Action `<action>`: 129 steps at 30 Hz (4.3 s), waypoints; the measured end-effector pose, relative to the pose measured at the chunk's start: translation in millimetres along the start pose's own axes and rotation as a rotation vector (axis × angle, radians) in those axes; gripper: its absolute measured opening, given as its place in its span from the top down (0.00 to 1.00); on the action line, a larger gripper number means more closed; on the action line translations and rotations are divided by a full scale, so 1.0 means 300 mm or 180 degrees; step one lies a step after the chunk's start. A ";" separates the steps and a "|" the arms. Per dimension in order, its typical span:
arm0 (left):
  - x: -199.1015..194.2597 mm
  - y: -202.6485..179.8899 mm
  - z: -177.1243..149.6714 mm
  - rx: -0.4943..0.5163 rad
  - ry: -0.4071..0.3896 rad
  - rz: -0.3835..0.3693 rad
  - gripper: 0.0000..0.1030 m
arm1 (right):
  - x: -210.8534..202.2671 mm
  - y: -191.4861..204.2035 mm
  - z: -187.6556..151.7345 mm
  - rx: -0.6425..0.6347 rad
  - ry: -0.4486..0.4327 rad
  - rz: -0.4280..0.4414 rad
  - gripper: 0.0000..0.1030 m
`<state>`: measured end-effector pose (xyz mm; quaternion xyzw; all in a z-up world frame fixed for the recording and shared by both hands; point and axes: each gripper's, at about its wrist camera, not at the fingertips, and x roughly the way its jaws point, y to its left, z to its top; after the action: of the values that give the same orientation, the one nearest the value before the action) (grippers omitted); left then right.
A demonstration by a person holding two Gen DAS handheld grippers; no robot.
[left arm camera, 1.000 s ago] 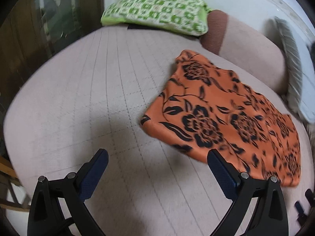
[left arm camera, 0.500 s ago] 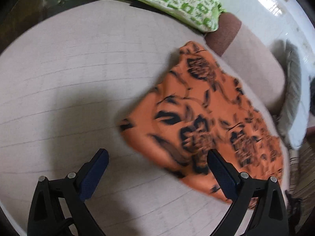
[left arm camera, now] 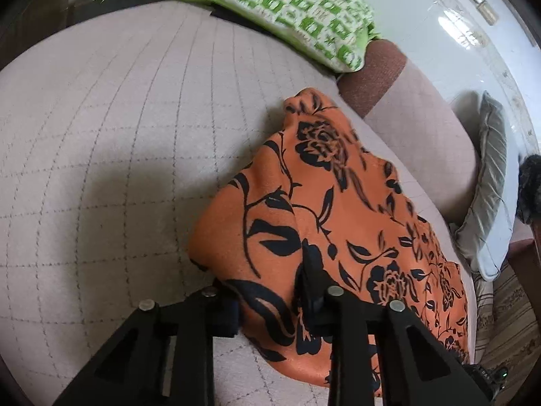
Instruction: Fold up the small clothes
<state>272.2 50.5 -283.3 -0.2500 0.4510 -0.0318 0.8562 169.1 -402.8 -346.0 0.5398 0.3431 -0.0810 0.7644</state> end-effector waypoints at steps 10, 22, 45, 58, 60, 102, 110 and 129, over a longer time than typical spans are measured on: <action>-0.193 -0.061 -0.050 0.0374 -0.0243 -0.0057 0.76 | -0.127 0.134 -0.088 -0.0817 -0.0397 -0.0222 0.82; -0.356 0.087 -0.239 0.0335 -0.0065 0.0135 0.73 | -0.379 0.023 -0.259 -0.0870 -0.0258 -0.0245 0.82; -0.212 0.173 -0.223 -0.0074 0.0119 -0.0079 0.59 | -0.137 0.336 -0.233 -0.1456 0.0604 -0.0184 0.65; -0.233 0.090 -0.211 0.0462 -0.0189 -0.0124 0.75 | 0.213 0.375 -0.291 -0.1659 0.0404 -0.0371 0.79; -0.279 0.056 -0.221 0.0632 -0.0331 -0.0143 0.75 | 0.143 0.339 -0.269 -0.1472 0.0303 -0.0277 0.76; -0.464 -0.467 -0.517 0.2028 -0.0101 -0.0998 0.35 | -0.245 -0.078 -0.082 0.0174 0.1177 0.1014 0.25; -0.327 -0.261 -0.453 0.1681 0.0071 -0.0482 0.35 | -0.241 -0.068 -0.125 0.0126 0.0929 0.0766 0.25; -0.270 -0.285 -0.499 0.2018 0.0152 -0.0316 0.35 | -0.179 0.051 -0.285 -0.0774 0.1290 0.0272 0.72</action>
<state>121.0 -61.4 -253.1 0.0083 0.4258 -0.2183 0.8780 98.9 -334.4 -316.9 0.4630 0.4736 0.1032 0.7420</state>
